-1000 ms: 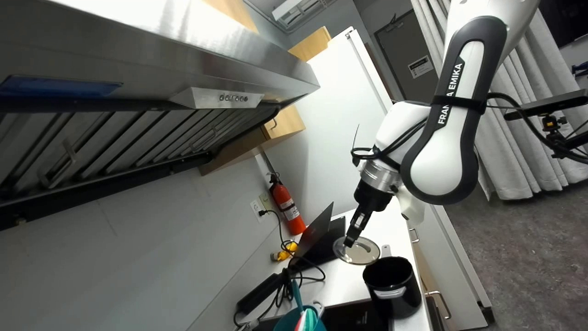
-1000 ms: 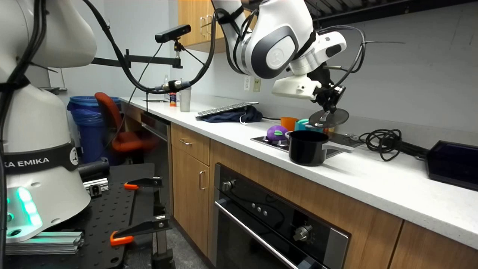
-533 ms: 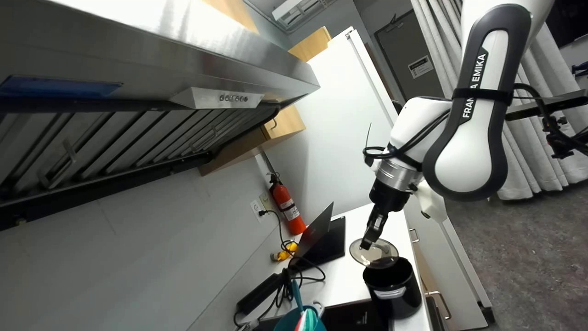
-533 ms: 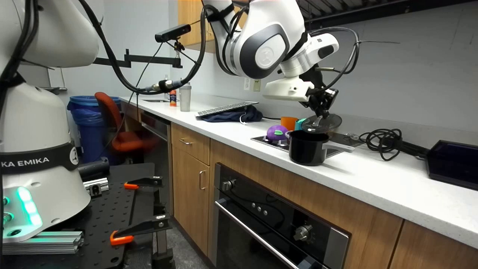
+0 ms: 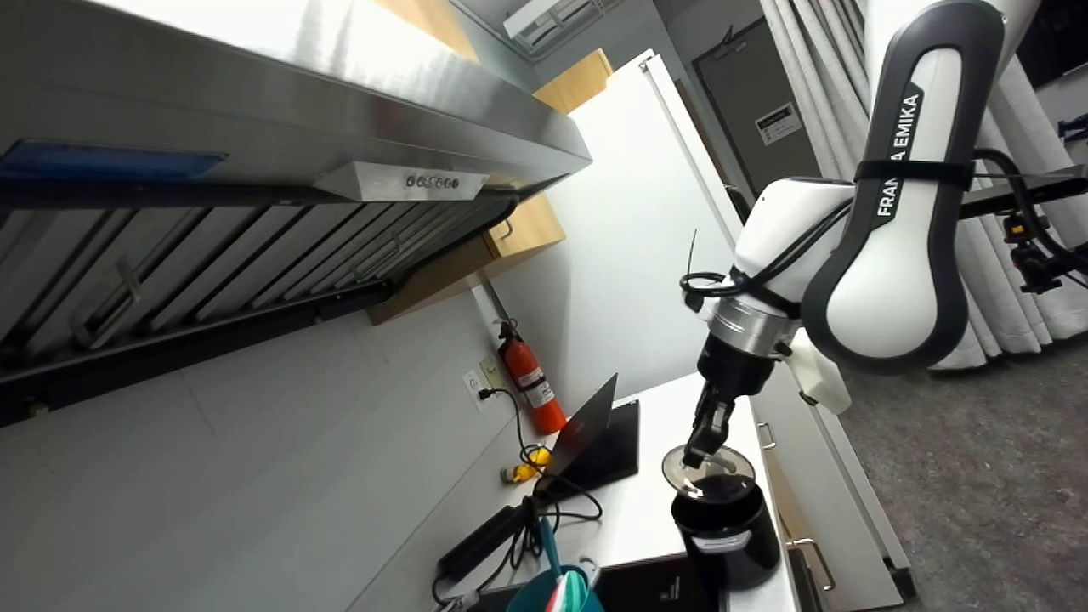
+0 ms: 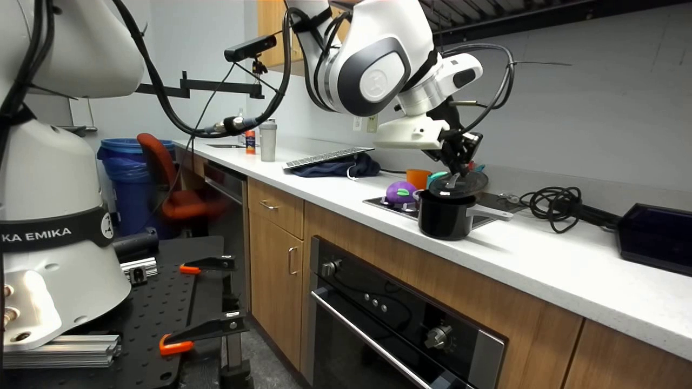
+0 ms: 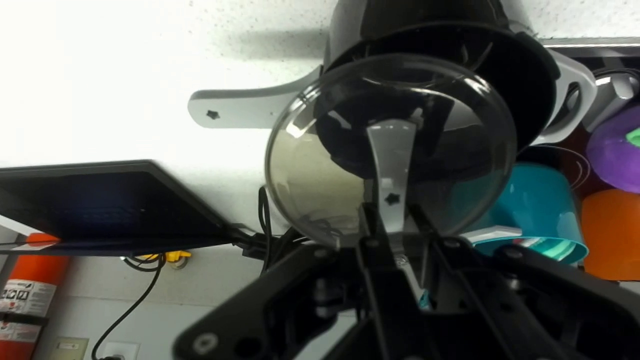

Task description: Put the lid on the pot

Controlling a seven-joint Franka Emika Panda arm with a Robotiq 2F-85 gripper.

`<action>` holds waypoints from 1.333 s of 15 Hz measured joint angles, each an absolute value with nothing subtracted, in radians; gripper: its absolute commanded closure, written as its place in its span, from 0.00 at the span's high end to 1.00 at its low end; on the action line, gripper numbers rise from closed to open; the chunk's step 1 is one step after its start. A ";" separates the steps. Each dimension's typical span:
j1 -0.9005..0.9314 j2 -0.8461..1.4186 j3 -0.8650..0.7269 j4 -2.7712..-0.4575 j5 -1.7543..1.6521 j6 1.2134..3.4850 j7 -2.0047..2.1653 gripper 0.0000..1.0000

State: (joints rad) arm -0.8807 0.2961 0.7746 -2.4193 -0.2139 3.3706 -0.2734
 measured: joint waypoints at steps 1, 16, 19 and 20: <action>-0.879 0.296 0.776 -2.419 -0.214 3.371 -0.274 0.04; -0.809 0.279 0.746 -2.415 -0.197 3.371 -0.272 0.44; -0.805 0.272 0.736 -2.413 -0.182 3.371 -0.272 0.65; -0.803 0.271 0.732 -2.412 -0.179 3.371 -0.272 0.72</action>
